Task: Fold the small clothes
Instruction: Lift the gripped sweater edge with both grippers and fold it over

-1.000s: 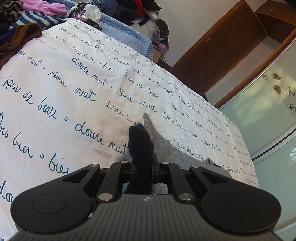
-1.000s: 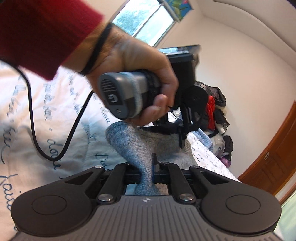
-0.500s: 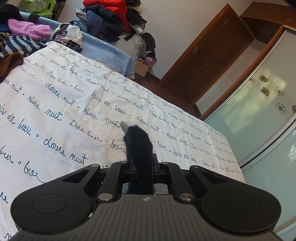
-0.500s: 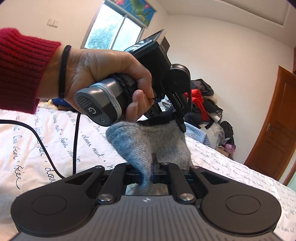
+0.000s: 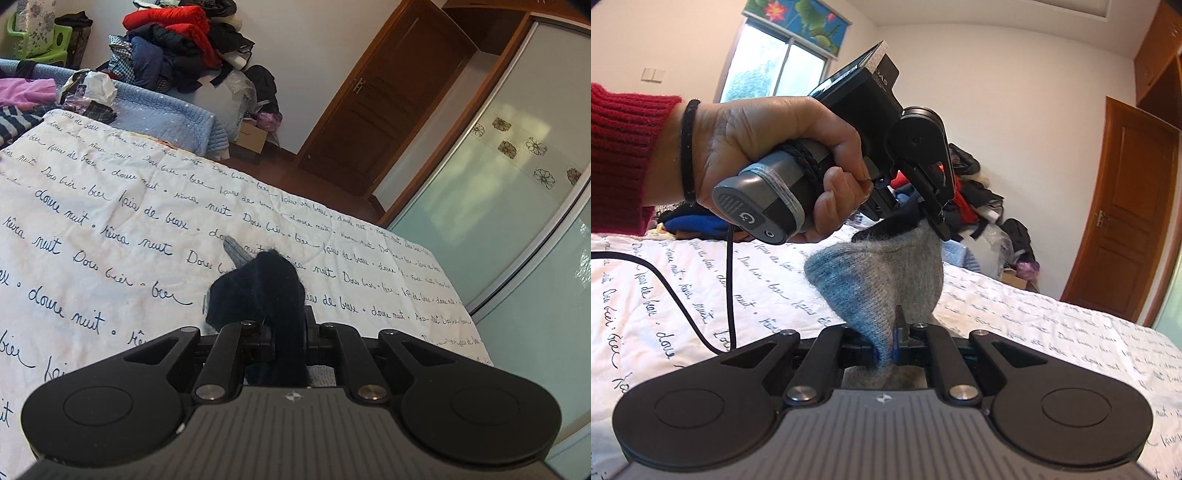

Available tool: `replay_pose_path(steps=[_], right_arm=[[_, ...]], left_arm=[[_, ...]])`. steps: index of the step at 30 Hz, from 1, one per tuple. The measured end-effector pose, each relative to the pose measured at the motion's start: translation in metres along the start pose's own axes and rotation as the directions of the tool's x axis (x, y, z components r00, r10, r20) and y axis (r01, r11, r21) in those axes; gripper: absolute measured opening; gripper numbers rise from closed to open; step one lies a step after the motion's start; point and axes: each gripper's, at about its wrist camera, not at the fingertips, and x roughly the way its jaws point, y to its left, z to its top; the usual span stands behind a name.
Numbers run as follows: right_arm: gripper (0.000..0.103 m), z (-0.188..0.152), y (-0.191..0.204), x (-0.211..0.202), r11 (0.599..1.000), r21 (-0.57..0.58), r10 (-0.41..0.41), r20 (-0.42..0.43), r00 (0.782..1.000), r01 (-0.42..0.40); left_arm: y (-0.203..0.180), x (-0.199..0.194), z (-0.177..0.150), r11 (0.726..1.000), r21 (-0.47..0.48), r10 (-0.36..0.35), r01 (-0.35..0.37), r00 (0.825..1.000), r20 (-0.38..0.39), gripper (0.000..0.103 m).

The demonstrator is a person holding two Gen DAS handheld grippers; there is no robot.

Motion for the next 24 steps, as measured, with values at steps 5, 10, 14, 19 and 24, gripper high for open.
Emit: replay_pose_path(steps=[5,10,14,19,24], right_arm=[[0.007,-0.008,-0.013,-0.008,0.999,0.042,-0.021,-0.01,1.0,0.021],[0.007,-0.014,-0.026,-0.018,0.996,0.08,-0.043,-0.02,0.999,0.044],[0.007,-0.018,-0.036,-0.023,0.992,0.109,-0.054,-0.032,0.998,0.057],[0.007,-0.024,-0.046,-0.028,0.986,0.15,-0.062,-0.05,0.997,0.069],[0.007,-0.031,-0.06,-0.036,0.979,0.187,-0.068,-0.067,0.995,0.079]], left_arm=[[-0.026,0.013,-0.008,0.999,0.027,-0.023,0.024,1.0,-0.02,0.012],[-0.049,0.027,-0.015,0.998,0.049,-0.038,0.04,0.998,-0.042,0.012],[-0.064,0.038,-0.021,0.997,0.064,-0.044,0.048,0.997,-0.062,0.012],[-0.08,0.054,-0.03,0.995,0.083,-0.045,0.053,0.995,-0.094,0.011],[-0.095,0.069,-0.041,0.994,0.097,-0.044,0.056,0.991,-0.123,0.011]])
